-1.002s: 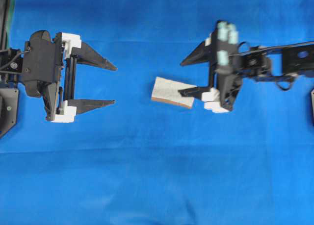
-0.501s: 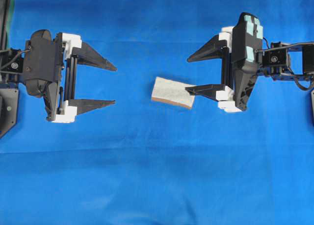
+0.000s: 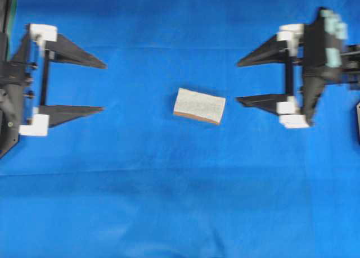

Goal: Hand over the sponge with the left arm and wipe it with the right arm.

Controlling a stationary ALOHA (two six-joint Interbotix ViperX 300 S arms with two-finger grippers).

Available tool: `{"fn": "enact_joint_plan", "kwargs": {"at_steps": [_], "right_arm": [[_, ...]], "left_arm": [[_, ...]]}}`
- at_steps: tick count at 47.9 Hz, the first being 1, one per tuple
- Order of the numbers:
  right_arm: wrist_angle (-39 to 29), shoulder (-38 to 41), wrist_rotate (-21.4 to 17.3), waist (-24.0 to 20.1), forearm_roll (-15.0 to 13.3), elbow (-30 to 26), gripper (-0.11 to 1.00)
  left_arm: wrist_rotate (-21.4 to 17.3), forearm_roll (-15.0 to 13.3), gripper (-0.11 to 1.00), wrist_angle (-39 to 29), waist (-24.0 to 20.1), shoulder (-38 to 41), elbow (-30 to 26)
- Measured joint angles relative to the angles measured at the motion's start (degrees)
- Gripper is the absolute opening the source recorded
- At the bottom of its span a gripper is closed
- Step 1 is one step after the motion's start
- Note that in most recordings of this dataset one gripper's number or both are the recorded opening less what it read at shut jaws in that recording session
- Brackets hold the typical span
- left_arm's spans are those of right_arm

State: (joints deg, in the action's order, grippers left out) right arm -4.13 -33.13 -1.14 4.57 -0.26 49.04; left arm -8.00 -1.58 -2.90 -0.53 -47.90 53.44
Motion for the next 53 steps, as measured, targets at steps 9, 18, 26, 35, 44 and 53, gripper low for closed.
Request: {"fn": "enact_joint_plan", "kwargs": {"at_steps": [9, 18, 26, 35, 44, 53], "right_arm": [[-5.8, -11.9, 0.2, -0.1, -0.3, 3.7, 0.74], [-9.6, -23.6, 0.3, -0.1, -1.7, 8.3, 0.74], [-12.5, -32.1, 0.0, -0.1, -1.8, 13.3, 0.73], [-12.8, -35.8, -1.7, -0.1, -1.1, 18.6, 0.73], [-8.3, -35.9, -4.5, -0.1, -0.6, 23.9, 0.73], [-3.9, -35.8, -6.2, -0.1, -0.5, 26.8, 0.73]], "left_arm": [[-0.4, 0.0, 0.89, -4.9, 0.0, -7.1, 0.9], [-1.3, 0.0, 0.89, -8.0, 0.0, -12.7, 3.4], [-0.2, 0.0, 0.88, -8.4, -0.1, -18.9, 7.8], [0.4, 0.1, 0.88, -8.5, 0.0, -25.4, 13.3], [0.4, 0.1, 0.88, -8.5, 0.0, -29.4, 17.6], [1.5, 0.1, 0.88, -8.5, 0.0, -31.1, 20.9]]}}
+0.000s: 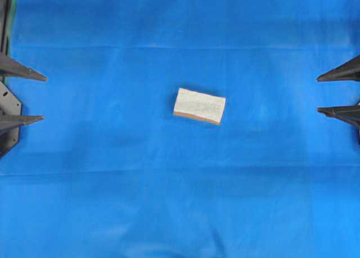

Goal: Hand over the sponge with the left arm and wipe it with the right arm.

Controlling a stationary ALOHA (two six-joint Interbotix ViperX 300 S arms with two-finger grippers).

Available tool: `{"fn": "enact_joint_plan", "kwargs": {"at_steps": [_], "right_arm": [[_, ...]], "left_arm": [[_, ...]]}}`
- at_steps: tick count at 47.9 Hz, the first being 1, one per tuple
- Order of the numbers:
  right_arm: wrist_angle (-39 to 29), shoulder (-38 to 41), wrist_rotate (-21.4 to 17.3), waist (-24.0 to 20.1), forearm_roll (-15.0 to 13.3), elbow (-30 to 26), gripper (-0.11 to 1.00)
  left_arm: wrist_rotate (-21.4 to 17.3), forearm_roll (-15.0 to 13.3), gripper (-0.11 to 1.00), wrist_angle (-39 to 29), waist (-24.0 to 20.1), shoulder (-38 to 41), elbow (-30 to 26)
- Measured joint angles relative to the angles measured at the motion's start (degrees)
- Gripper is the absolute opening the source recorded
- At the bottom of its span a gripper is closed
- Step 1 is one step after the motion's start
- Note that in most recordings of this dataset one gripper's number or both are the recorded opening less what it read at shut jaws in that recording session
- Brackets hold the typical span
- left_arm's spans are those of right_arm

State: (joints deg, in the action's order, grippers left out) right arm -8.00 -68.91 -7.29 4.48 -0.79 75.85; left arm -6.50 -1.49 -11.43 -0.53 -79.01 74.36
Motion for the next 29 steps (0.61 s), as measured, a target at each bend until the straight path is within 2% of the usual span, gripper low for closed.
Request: {"fn": "enact_joint_plan", "kwargs": {"at_steps": [6, 29], "right_arm": [[1.8, 0.5, -0.2, 0.0, 0.1, 1.0, 0.73], [2.2, 1.0, -0.2, 0.0, 0.0, 1.1, 0.73]], "left_arm": [[1.5, -0.1, 0.88, 0.0, 0.0, 0.0, 1.1], [1.8, -0.1, 0.88, -0.1, 0.0, -0.2, 1.3]]}}
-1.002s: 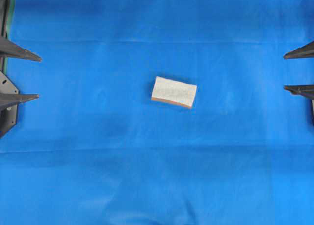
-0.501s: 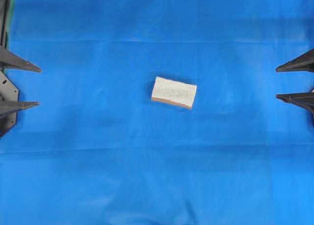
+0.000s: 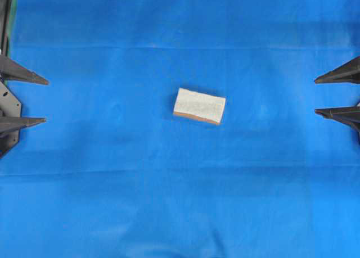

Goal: Hand over the sponge with the left arm and wipe it with the right arm.

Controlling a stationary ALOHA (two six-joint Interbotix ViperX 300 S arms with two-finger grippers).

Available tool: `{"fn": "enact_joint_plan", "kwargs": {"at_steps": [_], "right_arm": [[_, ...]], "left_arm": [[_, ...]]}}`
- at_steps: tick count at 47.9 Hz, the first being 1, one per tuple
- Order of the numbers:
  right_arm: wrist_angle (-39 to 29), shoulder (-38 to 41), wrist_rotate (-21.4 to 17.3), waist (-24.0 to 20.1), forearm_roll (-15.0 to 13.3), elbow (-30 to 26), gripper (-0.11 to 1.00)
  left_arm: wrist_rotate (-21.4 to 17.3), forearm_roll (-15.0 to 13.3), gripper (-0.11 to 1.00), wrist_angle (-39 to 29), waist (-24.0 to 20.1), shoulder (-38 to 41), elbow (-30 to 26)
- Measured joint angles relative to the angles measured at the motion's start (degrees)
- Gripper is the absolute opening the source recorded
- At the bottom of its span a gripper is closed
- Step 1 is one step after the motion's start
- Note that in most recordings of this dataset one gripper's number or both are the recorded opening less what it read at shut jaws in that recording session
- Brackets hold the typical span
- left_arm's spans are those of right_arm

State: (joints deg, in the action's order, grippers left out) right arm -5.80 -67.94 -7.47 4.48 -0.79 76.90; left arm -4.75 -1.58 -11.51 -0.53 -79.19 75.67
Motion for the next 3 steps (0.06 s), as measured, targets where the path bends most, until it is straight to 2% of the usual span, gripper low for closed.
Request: {"fn": "enact_joint_plan", "kwargs": {"at_steps": [3], "right_arm": [[0.0, 0.0, 0.0, 0.0, 0.0, 0.1, 0.73]], "left_arm": [[-0.1, 0.0, 0.88, 0.0, 0.0, 0.0, 0.0]]}}
